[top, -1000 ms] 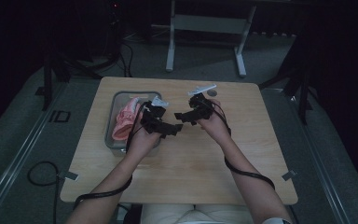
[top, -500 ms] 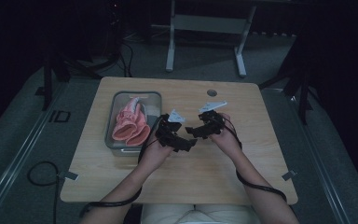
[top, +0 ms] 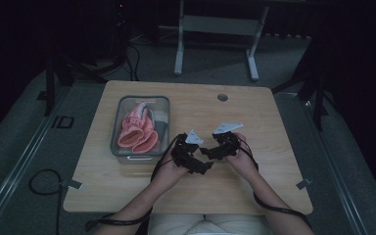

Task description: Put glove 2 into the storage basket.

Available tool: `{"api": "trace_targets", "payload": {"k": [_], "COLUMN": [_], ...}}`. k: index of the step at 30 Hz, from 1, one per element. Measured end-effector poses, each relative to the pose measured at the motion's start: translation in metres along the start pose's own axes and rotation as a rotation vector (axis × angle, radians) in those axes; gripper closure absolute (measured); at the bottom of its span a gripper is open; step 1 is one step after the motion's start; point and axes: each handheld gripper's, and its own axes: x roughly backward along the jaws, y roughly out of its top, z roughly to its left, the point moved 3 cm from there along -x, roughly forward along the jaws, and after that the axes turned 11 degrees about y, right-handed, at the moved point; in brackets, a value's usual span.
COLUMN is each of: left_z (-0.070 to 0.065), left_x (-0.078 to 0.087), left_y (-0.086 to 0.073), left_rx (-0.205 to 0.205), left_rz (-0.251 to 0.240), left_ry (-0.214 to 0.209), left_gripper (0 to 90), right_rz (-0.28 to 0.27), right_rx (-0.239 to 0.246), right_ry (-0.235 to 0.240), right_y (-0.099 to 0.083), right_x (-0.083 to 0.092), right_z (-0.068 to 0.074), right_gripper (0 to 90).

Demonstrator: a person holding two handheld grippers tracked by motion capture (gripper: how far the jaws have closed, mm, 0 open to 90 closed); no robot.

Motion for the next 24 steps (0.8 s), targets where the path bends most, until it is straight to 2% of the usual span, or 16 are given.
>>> {"api": "trace_targets", "payload": {"k": [7,11,17,23,24], "left_z": [-0.009,-0.013,-0.017,-0.017,-0.018], "left_x": [-0.004,-0.005,-0.01,-0.012,-0.012], "left_y": [-0.014,-0.021,-0.03,-0.034,-0.034], "left_rx": [-0.008,0.001,-0.023,-0.03,-0.022], "left_rz": [-0.003,-0.015,0.007,0.015,0.011], "left_ry": [-0.025,-0.032,-0.017,-0.017,-0.018], "left_gripper": [2.8,2.7,2.7,2.7,2.7], "right_rz": [-0.019,-0.014,-0.023,-0.008,-0.008], "right_rx": [-0.01,-0.002,0.005,0.017,0.015], "right_ry": [-0.012,-0.013,-0.001,0.009,0.008], "right_y": [-0.014,-0.02,-0.03,-0.036,-0.037], "right_x": [0.004,0.006,0.007,0.006,0.006], "right_z": [0.003,0.005,0.007,0.01,0.009], "right_gripper": [13.6,13.5,13.5,13.4,13.3]}}
